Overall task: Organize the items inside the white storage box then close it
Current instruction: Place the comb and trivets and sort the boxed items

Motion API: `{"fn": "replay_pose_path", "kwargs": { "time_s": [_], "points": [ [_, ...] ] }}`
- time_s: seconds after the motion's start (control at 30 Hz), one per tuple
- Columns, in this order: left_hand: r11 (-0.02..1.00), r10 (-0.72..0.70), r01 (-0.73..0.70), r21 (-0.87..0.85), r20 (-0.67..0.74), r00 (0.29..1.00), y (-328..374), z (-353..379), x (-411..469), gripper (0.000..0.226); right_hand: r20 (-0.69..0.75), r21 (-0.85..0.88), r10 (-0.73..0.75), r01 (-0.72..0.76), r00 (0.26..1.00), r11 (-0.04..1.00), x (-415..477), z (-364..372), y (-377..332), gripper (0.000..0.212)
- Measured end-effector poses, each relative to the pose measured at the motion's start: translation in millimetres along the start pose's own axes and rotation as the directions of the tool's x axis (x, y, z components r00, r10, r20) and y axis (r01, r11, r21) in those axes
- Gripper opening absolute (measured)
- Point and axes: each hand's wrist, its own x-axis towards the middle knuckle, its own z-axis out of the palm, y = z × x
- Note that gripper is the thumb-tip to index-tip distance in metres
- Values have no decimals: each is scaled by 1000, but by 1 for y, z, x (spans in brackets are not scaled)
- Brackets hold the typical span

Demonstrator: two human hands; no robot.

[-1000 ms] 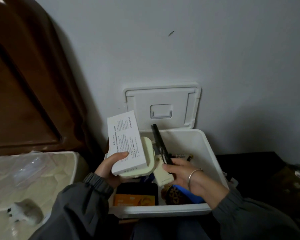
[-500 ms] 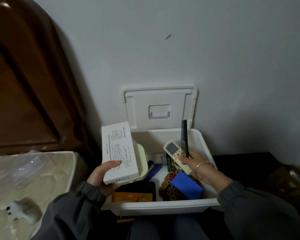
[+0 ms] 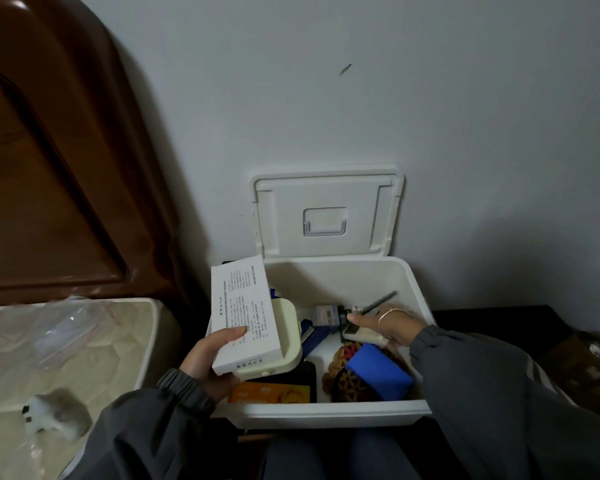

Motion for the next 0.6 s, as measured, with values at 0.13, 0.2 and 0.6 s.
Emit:
{"fn": "replay_pose_path", "kwargs": {
  "time_s": [0.13, 0.2, 0.6],
  "points": [
    [1000, 19, -19, -17, -13, 1000, -2, -1, 7, 49, 60, -25, 35, -34, 998, 999, 0, -9, 1, 45],
    [998, 44, -44, -40, -14, 999, -3, -2, 9, 49, 50, -59, 27, -24, 998, 998, -2, -7, 4, 35],
    [981, 188, -191, -17, -107, 976, 1, -10, 4, 45, -263, -335, -177, 82, 949, 939, 12, 32, 13, 24]
  ]
}}
